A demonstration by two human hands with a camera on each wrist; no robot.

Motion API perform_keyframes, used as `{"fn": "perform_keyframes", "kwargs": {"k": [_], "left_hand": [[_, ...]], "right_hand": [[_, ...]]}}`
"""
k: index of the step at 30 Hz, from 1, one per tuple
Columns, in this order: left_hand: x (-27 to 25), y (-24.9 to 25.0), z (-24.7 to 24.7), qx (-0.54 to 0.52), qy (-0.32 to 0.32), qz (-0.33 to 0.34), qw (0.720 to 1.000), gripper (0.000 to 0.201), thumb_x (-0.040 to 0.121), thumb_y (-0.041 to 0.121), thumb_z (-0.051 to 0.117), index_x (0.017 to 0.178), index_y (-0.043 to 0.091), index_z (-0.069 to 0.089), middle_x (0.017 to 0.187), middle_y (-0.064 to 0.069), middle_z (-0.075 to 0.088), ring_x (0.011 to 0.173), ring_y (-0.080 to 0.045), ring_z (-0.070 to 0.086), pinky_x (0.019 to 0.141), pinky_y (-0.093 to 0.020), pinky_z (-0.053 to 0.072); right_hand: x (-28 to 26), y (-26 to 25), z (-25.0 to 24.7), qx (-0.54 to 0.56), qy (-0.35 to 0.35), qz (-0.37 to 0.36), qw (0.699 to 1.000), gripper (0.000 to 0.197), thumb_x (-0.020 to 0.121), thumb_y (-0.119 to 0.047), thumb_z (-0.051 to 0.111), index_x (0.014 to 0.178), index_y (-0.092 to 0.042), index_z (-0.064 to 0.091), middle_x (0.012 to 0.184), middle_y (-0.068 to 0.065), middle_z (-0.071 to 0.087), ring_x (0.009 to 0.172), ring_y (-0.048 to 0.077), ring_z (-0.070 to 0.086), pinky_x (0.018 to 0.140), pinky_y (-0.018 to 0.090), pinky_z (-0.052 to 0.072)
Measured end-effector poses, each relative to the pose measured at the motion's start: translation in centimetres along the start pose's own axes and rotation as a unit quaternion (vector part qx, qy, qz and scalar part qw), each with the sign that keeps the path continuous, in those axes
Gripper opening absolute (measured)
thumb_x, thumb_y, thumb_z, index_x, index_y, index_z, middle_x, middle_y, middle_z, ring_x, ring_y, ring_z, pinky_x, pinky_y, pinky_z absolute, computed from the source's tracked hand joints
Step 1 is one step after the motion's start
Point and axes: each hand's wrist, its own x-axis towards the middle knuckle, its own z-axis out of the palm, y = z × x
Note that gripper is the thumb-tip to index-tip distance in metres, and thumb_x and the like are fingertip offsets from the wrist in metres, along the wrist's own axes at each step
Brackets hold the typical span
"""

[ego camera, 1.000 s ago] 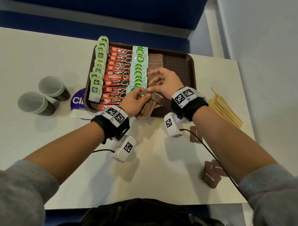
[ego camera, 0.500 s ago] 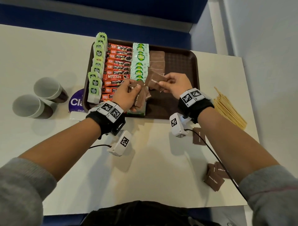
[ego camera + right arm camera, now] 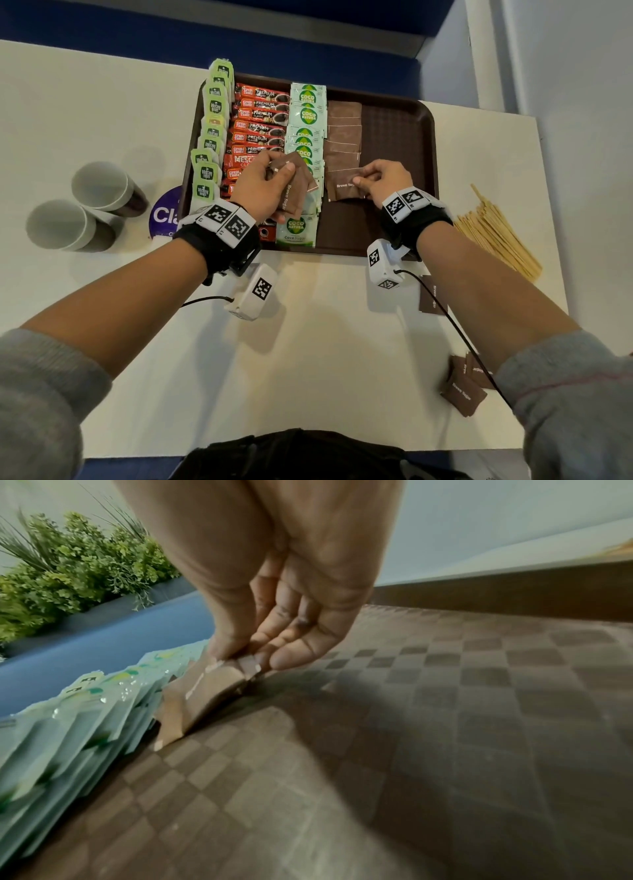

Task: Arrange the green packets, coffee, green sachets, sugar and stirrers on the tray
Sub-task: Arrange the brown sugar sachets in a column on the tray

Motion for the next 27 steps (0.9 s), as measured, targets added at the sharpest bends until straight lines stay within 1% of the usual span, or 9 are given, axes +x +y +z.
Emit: {"fn": "perform_keyframes", "kwargs": {"k": [7,11,13,15,17,19,22,24,27], "left_hand": [[0.1,-0.2,0.2,-0.002,-0.008,-0.013,1.0,0.012,0.098,0.025,0.051,0.106,0.017,0.049,0.078,0.001,0.06,0.04,-0.011,0.056,0.032,-0.021,0.042],[0.2,-0.2,0.2,-0.009,-0.012,-0.017,1.0,0.01,0.098,0.025,0.05,0.105,0.018,0.048,0.078,0.0,0.06,0.039,-0.01,0.056,0.032,-0.021,0.042],[0.2,-0.2,0.2,-0.013,-0.012,-0.021,1.0,0.01,0.098,0.025,0.05,0.105,0.018,0.048,0.078,0.001,0.06,0.039,-0.009,0.056,0.031,-0.021,0.041],[0.2,-0.2,0.2,-0.014,-0.012,-0.022,1.0,0.011,0.098,0.024,0.05,0.106,0.017,0.048,0.078,0.0,0.06,0.04,-0.01,0.056,0.032,-0.02,0.041],[0.2,-0.2,0.2,-0.01,-0.011,-0.021,1.0,0.012,0.098,0.025,0.05,0.107,0.017,0.049,0.08,0.0,0.061,0.041,-0.01,0.057,0.032,-0.02,0.041],[0.1,-0.2,0.1,-0.005,-0.011,-0.02,1.0,0.012,0.098,0.026,0.05,0.107,0.017,0.049,0.081,0.0,0.061,0.041,-0.01,0.057,0.032,-0.02,0.042],[0.1,0.0,0.1,-0.001,-0.01,-0.019,1.0,0.012,0.098,0.025,0.05,0.107,0.017,0.049,0.079,0.001,0.061,0.04,-0.01,0.057,0.032,-0.021,0.042],[0.0,0.1,0.2,-0.001,-0.008,-0.017,1.0,0.012,0.098,0.025,0.05,0.107,0.017,0.049,0.078,0.001,0.06,0.039,-0.009,0.056,0.031,-0.02,0.042],[-0.2,0.2,0.3,-0.001,-0.009,-0.014,1.0,0.01,0.098,0.024,0.049,0.105,0.017,0.049,0.077,0.002,0.059,0.04,-0.007,0.056,0.032,-0.021,0.042]], "right_hand": [[0.3,0.4,0.4,0.051,0.009,0.04,0.998,0.014,0.079,-0.014,0.075,0.08,-0.014,0.061,0.064,-0.005,0.058,0.071,0.016,0.064,0.077,0.034,0.058],[0.3,0.1,0.3,0.083,0.007,0.051,0.995,0.019,0.078,-0.01,0.076,0.073,-0.015,0.059,0.066,-0.003,0.058,0.065,0.01,0.061,0.063,0.024,0.059],[0.2,-0.1,0.3,0.103,0.004,0.058,0.993,0.016,0.077,-0.007,0.076,0.079,-0.01,0.06,0.067,-0.002,0.057,0.063,0.008,0.06,0.054,0.019,0.057],[0.1,-0.3,0.4,0.112,0.001,0.065,0.992,0.017,0.077,-0.007,0.076,0.083,-0.007,0.06,0.068,-0.002,0.058,0.062,0.007,0.06,0.052,0.019,0.056],[0.1,-0.3,0.5,0.108,0.002,0.069,0.992,0.018,0.076,-0.008,0.077,0.078,-0.01,0.059,0.069,-0.002,0.059,0.061,0.007,0.061,0.051,0.019,0.056],[0.2,-0.3,0.6,0.093,0.002,0.068,0.993,0.021,0.075,-0.013,0.078,0.076,-0.014,0.057,0.069,-0.002,0.059,0.061,0.01,0.062,0.055,0.021,0.057],[0.2,-0.3,0.6,0.06,0.0,0.07,0.996,0.024,0.074,-0.022,0.08,0.084,-0.014,0.059,0.069,-0.002,0.062,0.057,0.014,0.064,0.065,0.028,0.059],[0.1,-0.3,0.5,0.043,0.003,0.07,0.997,0.029,0.074,-0.026,0.08,0.088,-0.016,0.058,0.075,0.0,0.065,0.057,0.014,0.065,0.068,0.028,0.059],[-0.1,-0.6,0.1,0.007,0.025,0.046,0.999,0.029,0.073,-0.031,0.08,0.082,-0.022,0.054,0.082,0.001,0.067,0.068,0.016,0.067,0.071,0.026,0.056]]}}
